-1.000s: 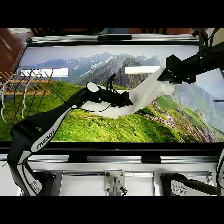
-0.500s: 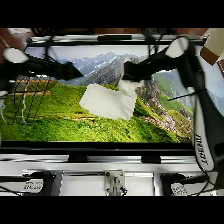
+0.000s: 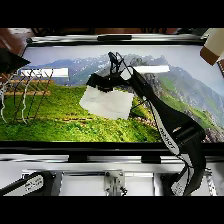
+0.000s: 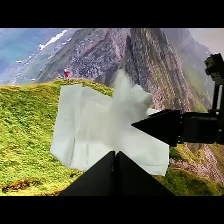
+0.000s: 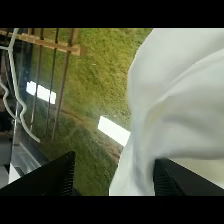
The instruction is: Fold the shirts.
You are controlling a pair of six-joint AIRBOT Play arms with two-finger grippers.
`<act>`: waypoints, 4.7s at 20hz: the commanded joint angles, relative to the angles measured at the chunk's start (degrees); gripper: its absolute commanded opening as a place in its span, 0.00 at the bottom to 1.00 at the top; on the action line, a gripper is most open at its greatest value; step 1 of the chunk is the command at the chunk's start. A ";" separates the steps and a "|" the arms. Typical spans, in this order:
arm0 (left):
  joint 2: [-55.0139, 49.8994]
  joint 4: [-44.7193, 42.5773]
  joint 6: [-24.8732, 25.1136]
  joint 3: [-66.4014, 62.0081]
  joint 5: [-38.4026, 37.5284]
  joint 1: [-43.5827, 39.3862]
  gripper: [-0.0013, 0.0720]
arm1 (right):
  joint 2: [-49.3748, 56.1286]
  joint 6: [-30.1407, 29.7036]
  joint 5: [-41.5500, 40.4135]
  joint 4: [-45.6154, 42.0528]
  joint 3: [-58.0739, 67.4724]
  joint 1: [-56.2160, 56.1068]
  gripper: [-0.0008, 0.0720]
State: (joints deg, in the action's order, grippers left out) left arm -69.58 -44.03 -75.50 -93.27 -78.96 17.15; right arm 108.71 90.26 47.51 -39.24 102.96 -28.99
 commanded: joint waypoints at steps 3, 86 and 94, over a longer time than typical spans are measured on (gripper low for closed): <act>1.14 -0.15 0.07 0.02 -1.49 0.70 0.06 | -0.85 0.81 5.03 -1.07 0.07 2.29 0.81; -13.84 -47.58 -16.96 7.76 -1.05 -32.52 1.00 | -21.53 11.26 36.76 -44.65 -14.36 18.97 0.80; -11.54 -47.43 -16.72 15.26 5.44 -32.04 1.00 | -21.49 10.40 36.50 -45.44 -14.36 16.63 0.80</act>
State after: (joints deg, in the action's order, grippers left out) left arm -81.38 -91.48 -92.18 -79.40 -75.37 -14.92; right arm 86.91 100.79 83.70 -85.14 88.53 -11.62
